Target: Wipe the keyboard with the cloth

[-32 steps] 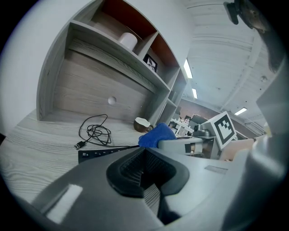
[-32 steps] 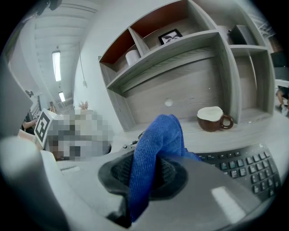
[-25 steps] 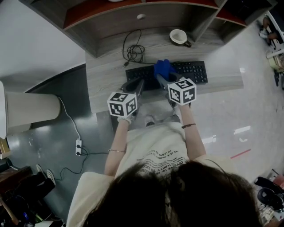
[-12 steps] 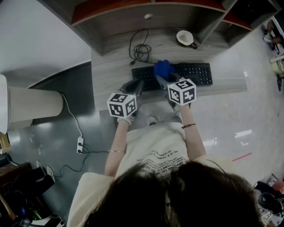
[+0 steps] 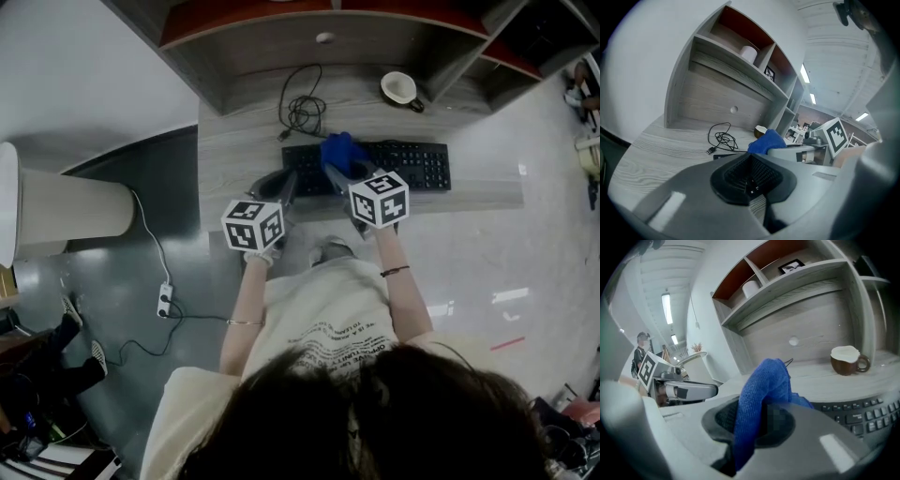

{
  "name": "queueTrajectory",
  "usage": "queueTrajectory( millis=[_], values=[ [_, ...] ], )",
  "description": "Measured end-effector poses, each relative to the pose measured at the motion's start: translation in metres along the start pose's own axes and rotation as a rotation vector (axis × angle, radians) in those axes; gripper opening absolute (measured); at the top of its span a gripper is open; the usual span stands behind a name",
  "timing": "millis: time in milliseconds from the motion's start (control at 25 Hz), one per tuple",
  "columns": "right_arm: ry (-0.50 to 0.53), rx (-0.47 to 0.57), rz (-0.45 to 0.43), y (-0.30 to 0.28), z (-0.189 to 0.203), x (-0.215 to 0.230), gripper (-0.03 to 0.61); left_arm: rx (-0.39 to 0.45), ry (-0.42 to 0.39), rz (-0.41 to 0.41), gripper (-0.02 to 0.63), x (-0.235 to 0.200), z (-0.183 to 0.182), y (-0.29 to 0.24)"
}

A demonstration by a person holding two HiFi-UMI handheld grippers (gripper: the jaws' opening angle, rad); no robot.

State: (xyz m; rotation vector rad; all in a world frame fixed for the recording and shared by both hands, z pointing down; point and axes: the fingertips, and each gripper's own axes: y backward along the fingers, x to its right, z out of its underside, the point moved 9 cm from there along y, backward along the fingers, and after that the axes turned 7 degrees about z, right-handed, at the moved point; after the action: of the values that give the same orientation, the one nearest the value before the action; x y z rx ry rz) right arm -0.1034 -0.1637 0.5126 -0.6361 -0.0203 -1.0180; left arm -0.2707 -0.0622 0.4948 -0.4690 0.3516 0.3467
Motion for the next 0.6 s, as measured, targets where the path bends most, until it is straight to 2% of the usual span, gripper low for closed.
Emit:
queueTrajectory(
  millis=[600],
  values=[
    [0.076,-0.088,-0.212,-0.037,-0.013,-0.026,0.058,0.01,0.058,-0.129,0.002,0.004,0.003,0.008]
  ],
)
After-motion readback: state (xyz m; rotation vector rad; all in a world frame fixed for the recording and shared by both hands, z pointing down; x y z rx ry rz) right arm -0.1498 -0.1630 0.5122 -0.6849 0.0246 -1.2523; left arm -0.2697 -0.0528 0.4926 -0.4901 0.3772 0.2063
